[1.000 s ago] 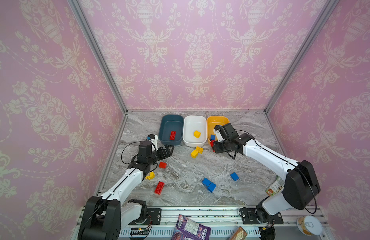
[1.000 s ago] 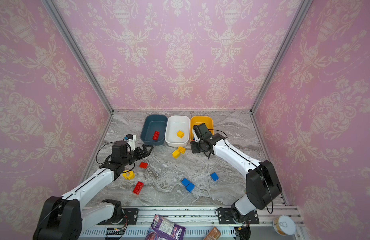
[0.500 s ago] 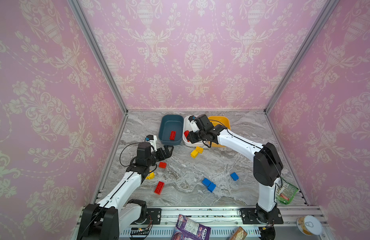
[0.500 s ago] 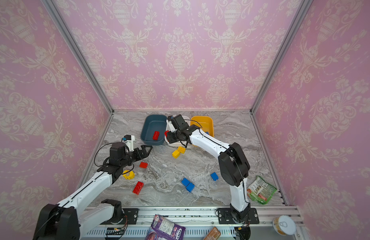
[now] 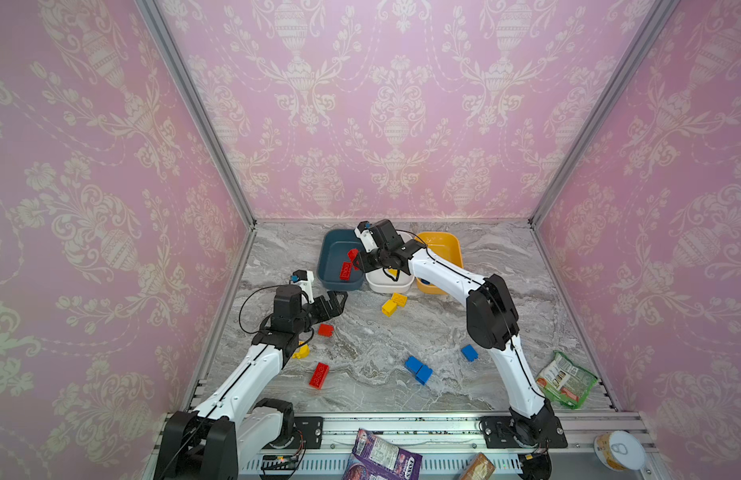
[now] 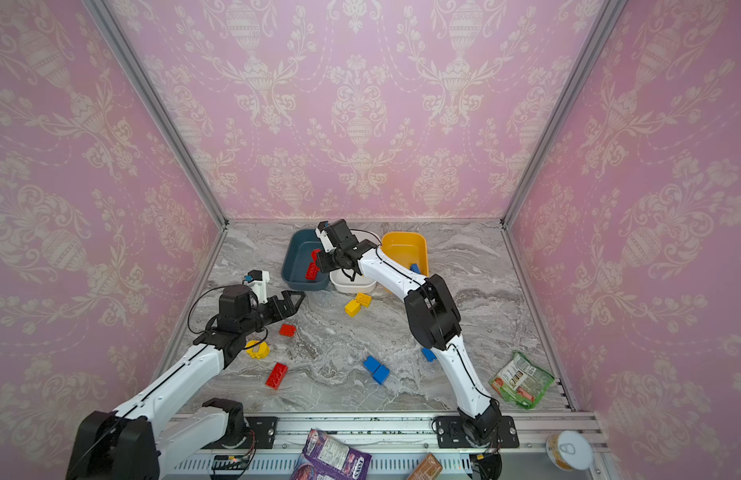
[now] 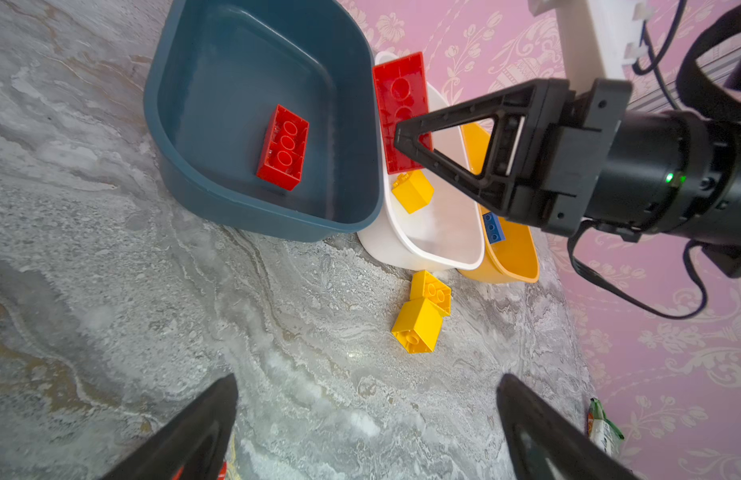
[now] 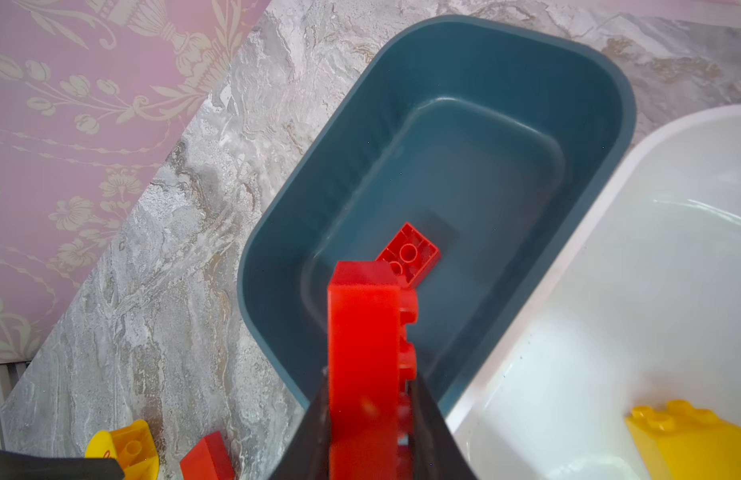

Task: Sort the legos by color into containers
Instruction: 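Carry the red brick with the right gripper over the teal bin and release, then lower the right gripper onto a blue brick near the robot and grasp it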

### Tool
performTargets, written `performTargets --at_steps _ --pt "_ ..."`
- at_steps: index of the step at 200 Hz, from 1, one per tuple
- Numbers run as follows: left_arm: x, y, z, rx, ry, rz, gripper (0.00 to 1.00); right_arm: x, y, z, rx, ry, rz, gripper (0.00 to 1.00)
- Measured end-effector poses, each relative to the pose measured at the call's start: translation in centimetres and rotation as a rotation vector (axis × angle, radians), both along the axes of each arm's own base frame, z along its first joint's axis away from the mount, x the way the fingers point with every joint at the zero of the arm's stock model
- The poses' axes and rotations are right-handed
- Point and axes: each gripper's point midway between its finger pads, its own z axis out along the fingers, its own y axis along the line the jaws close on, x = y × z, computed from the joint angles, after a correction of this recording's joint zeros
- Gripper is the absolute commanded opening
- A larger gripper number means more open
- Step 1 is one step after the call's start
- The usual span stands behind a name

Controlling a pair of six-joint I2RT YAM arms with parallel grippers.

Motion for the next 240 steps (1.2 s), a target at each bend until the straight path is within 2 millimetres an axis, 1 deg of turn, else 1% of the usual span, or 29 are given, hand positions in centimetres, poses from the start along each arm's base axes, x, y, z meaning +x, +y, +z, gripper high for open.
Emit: performTargets --at_steps 24,47,69,100,151,170,196,215,240 --pt "0.0 0.0 0.0 0.000 0.000 0.000 0.99 1.0 0.8 -0.2 0.005 -0.005 0.000 0.24" --pt "0.0 0.0 0.0 0.000 -0.001 0.000 0.99 1.3 1.0 -1.2 -0.009 0.009 -0.002 0.37" --pt "-0.1 0.0 0.0 0.000 0.003 0.000 0.99 1.2 0.8 -2.4 -0.030 0.034 -0.007 0.43" --pt "-0.2 0.0 -0.2 0.002 0.013 0.000 0.99 1.1 0.7 -2.5 -0.036 0.040 -0.009 0.45" --pt "-0.2 0.0 -0.3 0.003 0.016 0.000 0.99 0.9 0.7 -2.6 -0.041 0.044 -0.006 0.45" --pt "-0.2 0.0 -0.4 0.003 0.018 0.000 0.99 0.3 0.4 -2.5 -0.047 0.052 -0.003 0.49" --pt "-0.2 0.0 -0.4 0.003 0.021 0.000 0.99 -1.4 -0.5 -2.1 -0.062 0.066 0.003 0.55" --pt "-0.2 0.0 -0.5 0.004 0.021 0.000 0.99 -2.7 -1.5 -1.0 -0.062 0.067 0.005 0.58" --pt "-0.2 0.0 -0.5 0.004 0.022 0.000 0.99 -4.7 -3.1 0.9 -0.053 0.054 0.005 0.64"
